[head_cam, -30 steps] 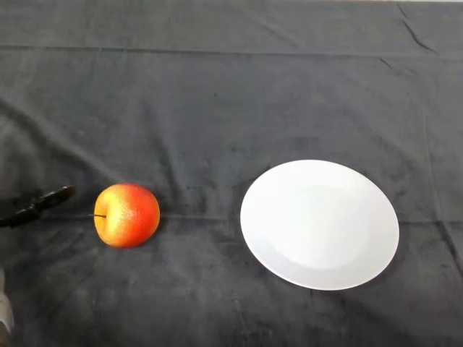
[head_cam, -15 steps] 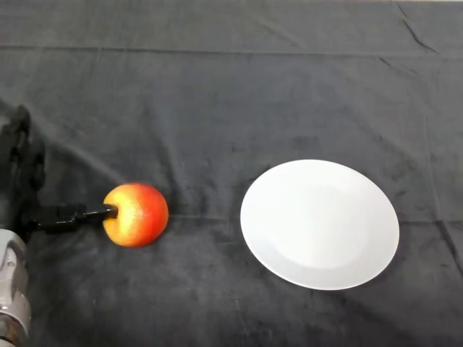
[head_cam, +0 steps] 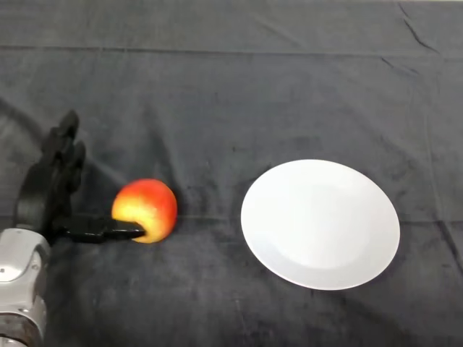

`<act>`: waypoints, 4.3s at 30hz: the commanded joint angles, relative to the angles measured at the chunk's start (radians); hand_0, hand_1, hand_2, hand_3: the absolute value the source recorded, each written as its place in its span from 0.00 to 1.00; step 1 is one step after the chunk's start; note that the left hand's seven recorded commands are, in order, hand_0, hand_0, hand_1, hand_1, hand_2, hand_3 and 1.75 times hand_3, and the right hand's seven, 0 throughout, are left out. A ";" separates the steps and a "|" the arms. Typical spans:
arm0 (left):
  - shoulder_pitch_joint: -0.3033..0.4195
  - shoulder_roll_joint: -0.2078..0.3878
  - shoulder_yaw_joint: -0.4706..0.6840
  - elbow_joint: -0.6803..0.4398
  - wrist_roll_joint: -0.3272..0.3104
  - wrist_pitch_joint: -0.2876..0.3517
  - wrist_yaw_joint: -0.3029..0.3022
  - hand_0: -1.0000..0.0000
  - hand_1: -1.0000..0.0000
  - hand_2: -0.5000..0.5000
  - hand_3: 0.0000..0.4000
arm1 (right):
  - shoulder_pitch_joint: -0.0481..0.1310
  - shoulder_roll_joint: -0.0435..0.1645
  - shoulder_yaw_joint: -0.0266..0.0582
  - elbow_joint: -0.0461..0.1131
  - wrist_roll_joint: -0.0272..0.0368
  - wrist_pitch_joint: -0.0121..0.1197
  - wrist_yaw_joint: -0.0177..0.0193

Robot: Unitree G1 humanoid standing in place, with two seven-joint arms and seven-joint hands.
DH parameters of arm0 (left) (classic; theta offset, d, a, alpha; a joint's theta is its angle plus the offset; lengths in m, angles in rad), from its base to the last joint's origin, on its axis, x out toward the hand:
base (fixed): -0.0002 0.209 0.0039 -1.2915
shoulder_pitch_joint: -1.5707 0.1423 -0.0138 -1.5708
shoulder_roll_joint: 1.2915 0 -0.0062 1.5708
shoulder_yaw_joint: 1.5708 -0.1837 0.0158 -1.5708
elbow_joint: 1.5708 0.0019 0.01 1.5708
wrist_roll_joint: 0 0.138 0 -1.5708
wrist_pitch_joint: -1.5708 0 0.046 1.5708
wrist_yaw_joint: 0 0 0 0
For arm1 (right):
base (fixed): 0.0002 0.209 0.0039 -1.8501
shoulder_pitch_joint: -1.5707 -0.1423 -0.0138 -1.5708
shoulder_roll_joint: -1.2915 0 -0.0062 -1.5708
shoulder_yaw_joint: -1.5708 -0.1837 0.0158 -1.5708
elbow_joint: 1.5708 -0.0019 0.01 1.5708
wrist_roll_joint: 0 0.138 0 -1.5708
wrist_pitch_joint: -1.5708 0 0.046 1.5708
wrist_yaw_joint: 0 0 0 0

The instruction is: Move the apple to the plate

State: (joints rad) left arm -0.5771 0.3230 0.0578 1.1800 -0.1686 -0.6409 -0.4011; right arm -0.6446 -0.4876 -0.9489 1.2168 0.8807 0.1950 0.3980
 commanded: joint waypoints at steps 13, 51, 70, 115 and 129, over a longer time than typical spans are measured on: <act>0.042 -0.002 -0.049 -0.045 0.027 -0.026 -0.099 0.43 0.64 0.39 0.57 | -0.013 -0.016 -0.0022 -0.008 0.0175 -0.007 -0.0019; -0.072 -0.091 -0.080 -0.075 -0.061 -0.167 -0.224 0.00 0.00 0.50 1.00 | -0.014 -0.017 -0.0025 -0.006 0.0181 -0.007 -0.0009; -0.183 -0.179 -0.270 -0.041 -0.075 -0.237 -0.165 0.00 0.00 0.50 1.00 | -0.015 -0.018 -0.0032 -0.002 0.0185 -0.008 0.0006; -0.226 -0.167 -0.843 -0.127 0.064 -0.014 0.166 1.00 1.00 0.50 0.00 | -0.015 -0.019 -0.0034 -0.001 0.0182 -0.008 0.0016; -0.205 -0.129 -0.813 -0.125 0.057 -0.069 0.231 1.00 1.00 0.50 0.00 | -0.015 -0.019 -0.0033 -0.001 0.0181 -0.008 0.0014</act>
State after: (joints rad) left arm -0.7740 0.1448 -0.7427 1.0767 -0.1315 -0.6941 -0.1833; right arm -0.6446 -0.4876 -0.9489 1.2168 0.8808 0.1950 0.3980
